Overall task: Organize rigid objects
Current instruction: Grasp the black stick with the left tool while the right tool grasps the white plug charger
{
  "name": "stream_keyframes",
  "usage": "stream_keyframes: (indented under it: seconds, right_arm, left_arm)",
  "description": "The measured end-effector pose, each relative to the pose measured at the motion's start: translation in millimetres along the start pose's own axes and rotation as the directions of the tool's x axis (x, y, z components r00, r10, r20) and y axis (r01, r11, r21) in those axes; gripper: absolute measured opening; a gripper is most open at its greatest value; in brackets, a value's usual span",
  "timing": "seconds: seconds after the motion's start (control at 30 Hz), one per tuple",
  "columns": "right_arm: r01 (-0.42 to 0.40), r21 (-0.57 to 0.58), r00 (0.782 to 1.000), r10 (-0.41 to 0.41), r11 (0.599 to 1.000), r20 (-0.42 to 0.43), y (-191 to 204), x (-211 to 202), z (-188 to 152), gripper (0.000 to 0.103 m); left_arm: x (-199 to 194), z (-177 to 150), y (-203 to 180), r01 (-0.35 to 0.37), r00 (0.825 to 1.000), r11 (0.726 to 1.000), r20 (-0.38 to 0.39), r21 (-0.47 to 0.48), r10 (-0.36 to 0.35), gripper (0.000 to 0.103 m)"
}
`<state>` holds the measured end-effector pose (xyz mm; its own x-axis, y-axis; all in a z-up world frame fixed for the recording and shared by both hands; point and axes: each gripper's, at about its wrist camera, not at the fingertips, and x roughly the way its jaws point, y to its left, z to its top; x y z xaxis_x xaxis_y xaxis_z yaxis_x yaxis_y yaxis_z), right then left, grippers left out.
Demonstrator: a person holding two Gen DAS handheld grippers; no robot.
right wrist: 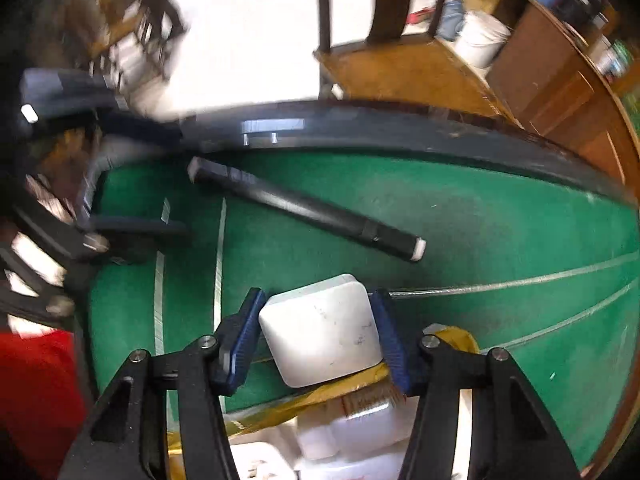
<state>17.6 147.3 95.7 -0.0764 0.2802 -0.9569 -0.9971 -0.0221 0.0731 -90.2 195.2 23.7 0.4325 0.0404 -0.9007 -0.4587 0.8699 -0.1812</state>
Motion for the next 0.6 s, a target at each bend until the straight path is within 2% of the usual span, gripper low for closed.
stream_keyframes:
  seconds: [0.07,0.17,0.3,0.37,0.47,0.57,0.6]
  right_arm:
    - [-0.005,0.062,0.997,0.0,0.998,0.078,-5.8,-27.5,0.9,0.053]
    - [-0.003,0.16,0.983,-0.027,0.987,0.183,-16.2,-68.3,-15.2,0.053]
    - [-0.003,0.301,0.97,-0.071,0.954,0.234,-29.4,-96.5,-58.6,0.053]
    - [-0.005,0.368,0.967,-0.09,0.93,0.24,-33.6,-103.3,-84.0,0.053]
    - [-0.015,0.47,0.964,-0.112,0.883,0.242,-36.6,-111.9,-130.9,0.053]
    - [-0.017,0.549,0.965,-0.13,0.835,0.228,-34.7,-115.0,-170.3,0.053]
    - [-0.019,0.571,0.965,-0.134,0.821,0.225,-33.2,-115.5,-180.4,0.053]
  left_arm:
    - [1.8,5.1,-1.0,0.005,1.0,1.0,0.005,0.013,-0.006,0.072]
    - [9.2,17.3,-15.1,0.006,1.0,0.998,0.004,0.068,-0.006,0.072]
    - [33.8,31.8,-35.6,-0.04,0.998,0.985,-0.036,0.167,0.047,0.072]
    - [39.1,34.5,-42.8,-0.06,0.997,0.976,-0.026,0.21,0.067,0.072]
    - [50.0,35.6,-50.9,-0.065,0.994,0.966,-0.067,0.25,0.084,0.056]
    - [51.2,33.2,-54.4,-0.071,0.995,0.958,-0.044,0.277,0.086,0.041]
    - [50.2,33.3,-54.9,-0.073,0.995,0.959,-0.042,0.273,0.088,0.023]
